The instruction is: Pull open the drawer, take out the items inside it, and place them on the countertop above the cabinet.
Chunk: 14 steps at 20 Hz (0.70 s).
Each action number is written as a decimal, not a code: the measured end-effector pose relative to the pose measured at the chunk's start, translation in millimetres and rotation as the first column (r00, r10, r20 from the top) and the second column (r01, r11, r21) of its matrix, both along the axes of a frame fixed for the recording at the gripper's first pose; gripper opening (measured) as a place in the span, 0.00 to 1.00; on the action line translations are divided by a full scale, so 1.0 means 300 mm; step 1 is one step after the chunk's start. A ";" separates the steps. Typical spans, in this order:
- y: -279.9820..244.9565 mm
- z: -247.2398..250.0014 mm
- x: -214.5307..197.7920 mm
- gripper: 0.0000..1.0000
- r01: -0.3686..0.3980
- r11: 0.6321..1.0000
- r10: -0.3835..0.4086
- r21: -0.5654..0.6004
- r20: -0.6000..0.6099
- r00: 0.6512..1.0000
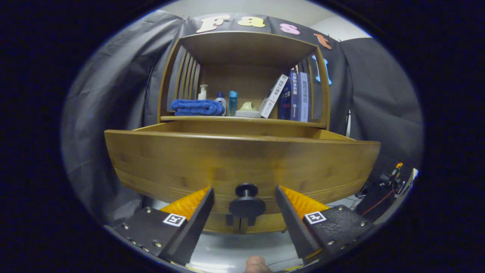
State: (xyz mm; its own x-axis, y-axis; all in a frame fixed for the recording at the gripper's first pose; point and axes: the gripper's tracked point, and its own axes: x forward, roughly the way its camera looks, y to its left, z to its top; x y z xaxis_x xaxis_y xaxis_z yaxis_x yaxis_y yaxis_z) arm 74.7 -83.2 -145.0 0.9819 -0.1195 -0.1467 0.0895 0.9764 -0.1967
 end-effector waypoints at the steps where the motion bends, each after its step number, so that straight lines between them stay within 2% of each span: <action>1: 0.002 0.006 0.002 0.98 -0.001 1.000 0.001 -0.001 0.009 1.000; 5: 0.007 -0.002 0.027 0.99 -0.006 0.999 0.006 0.034 0.011 1.000; 9: 0.003 -0.006 0.071 0.99 -0.021 0.992 0.022 0.121 -0.004 1.000; 14: 0.009 -0.004 0.143 0.99 -0.021 0.995 0.021 0.100 -0.002 1.000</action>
State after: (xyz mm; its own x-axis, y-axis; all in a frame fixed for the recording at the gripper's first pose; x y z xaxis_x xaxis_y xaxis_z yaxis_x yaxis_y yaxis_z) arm 117.5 -80.6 -146.2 0.9836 -0.0838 -0.1600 0.0685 0.9928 -0.0984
